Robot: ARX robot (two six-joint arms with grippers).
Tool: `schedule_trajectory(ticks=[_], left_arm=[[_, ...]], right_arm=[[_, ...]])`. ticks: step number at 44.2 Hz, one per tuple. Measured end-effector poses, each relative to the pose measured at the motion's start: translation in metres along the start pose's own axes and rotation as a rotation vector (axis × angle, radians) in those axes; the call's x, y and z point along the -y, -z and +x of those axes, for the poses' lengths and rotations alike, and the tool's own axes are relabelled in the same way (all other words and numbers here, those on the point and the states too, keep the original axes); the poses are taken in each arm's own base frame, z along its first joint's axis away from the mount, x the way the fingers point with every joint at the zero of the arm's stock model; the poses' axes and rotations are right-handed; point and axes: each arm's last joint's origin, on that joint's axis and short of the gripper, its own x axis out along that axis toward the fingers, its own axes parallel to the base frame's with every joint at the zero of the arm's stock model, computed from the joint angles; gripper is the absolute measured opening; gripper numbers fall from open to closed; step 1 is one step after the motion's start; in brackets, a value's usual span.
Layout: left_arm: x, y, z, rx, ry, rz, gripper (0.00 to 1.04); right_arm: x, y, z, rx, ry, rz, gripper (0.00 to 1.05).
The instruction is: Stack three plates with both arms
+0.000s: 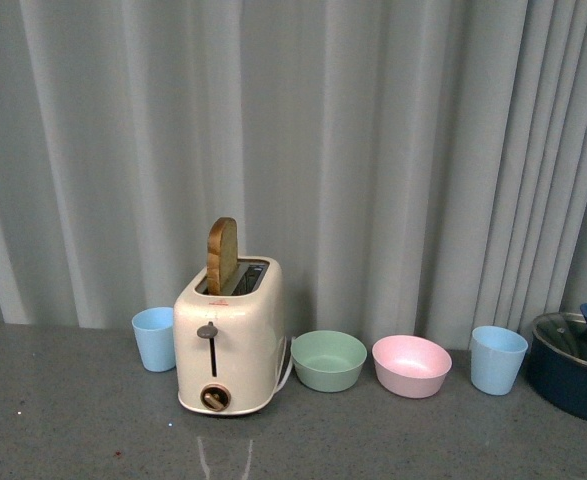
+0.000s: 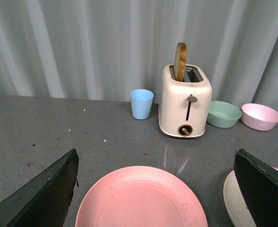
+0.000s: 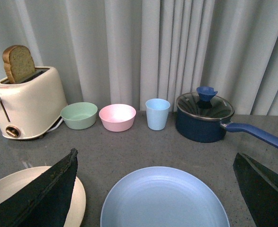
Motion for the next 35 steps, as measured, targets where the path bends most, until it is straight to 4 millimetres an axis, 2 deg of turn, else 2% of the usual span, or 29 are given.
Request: schedule_trajectory(ticks=[35], left_arm=[[0.0000, 0.0000, 0.0000, 0.000, 0.000, 0.000, 0.98]], right_arm=[[0.0000, 0.0000, 0.0000, 0.000, 0.000, 0.000, 0.97]])
